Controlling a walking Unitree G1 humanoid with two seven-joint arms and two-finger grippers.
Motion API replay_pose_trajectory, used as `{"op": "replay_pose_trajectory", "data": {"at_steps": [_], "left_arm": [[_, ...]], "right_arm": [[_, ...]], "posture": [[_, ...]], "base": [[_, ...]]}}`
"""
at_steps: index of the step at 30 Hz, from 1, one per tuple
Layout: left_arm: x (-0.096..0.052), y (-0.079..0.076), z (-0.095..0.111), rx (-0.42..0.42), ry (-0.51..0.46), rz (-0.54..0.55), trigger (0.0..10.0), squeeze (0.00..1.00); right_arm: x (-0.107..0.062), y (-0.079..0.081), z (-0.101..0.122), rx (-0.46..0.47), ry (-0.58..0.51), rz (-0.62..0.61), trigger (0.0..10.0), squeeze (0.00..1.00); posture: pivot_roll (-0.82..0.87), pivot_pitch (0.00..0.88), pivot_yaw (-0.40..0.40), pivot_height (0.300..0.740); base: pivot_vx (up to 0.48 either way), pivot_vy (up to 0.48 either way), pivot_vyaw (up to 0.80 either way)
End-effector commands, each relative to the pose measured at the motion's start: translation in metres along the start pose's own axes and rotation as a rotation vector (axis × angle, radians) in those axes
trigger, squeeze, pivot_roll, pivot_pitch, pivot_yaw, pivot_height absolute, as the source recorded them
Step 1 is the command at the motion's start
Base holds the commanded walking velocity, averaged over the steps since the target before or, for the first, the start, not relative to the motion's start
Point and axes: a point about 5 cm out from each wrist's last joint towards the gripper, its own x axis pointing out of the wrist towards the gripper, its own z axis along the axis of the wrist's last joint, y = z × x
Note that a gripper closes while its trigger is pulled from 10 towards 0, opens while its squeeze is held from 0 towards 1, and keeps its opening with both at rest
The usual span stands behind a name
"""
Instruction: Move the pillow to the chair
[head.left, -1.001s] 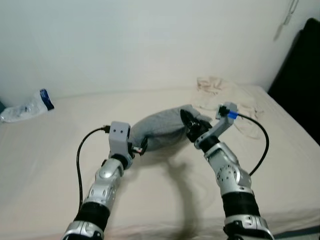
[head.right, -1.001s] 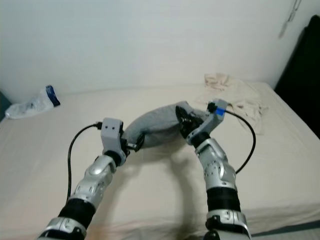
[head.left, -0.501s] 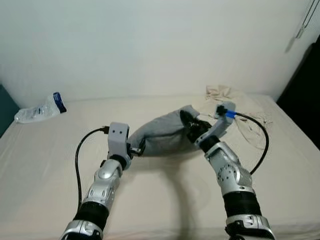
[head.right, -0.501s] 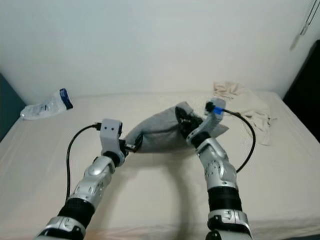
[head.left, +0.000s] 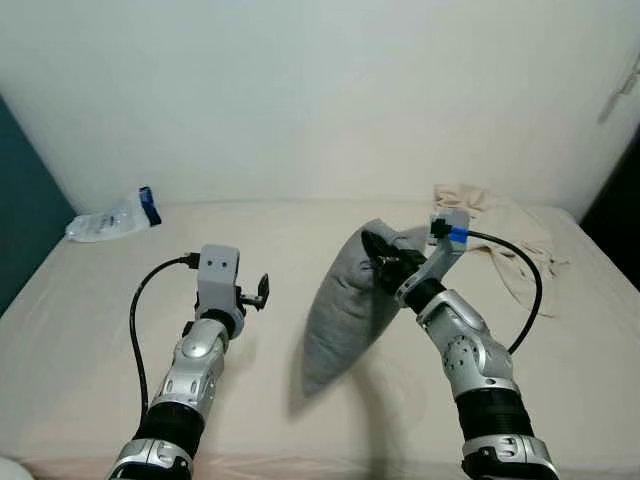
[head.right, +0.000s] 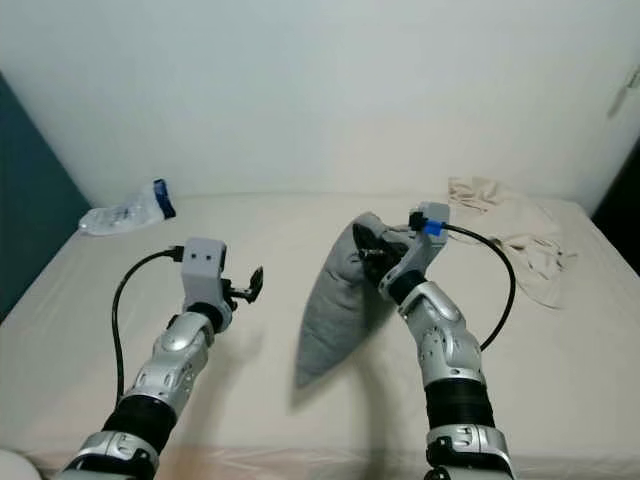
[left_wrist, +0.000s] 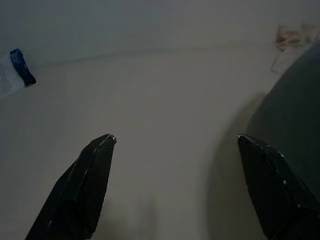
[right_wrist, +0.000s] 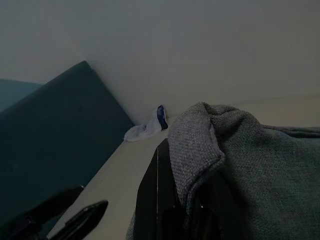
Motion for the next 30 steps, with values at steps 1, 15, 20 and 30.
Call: {"op": "replay_pose_trajectory", "data": {"at_steps": [1, 15, 20, 30], "left_arm": [[-0.003, -0.001, -0.007, 0.040, 0.026, -0.007, 10.0, 0.00], [-0.006, -0.002, -0.018, 0.071, 0.074, 0.027, 10.0, 0.00], [-0.010, 0.018, -0.023, 0.094, 0.099, 0.099, 10.0, 0.00], [-0.010, 0.012, -0.027, 0.072, 0.112, 0.087, 10.0, 0.00]], "right_arm": [[0.005, 0.008, 0.008, -0.021, -0.050, 0.047, 10.0, 0.00], [0.009, 0.013, 0.009, -0.016, -0.065, 0.075, 10.0, 0.00], [0.009, 0.013, 0.014, -0.019, -0.083, 0.079, 10.0, 0.00], [0.017, 0.025, 0.015, -0.018, -0.088, 0.127, 10.0, 0.00]], "posture": [[-0.05, 0.000, 0.034, 0.740], [-0.06, 0.000, 0.043, 0.740], [-0.06, 0.000, 0.042, 0.740], [-0.05, 0.000, 0.039, 0.740]], "base": [[0.000, 0.000, 0.76], [0.000, 0.000, 0.76], [0.000, 0.000, 0.76], [0.000, 0.000, 0.75]]}}
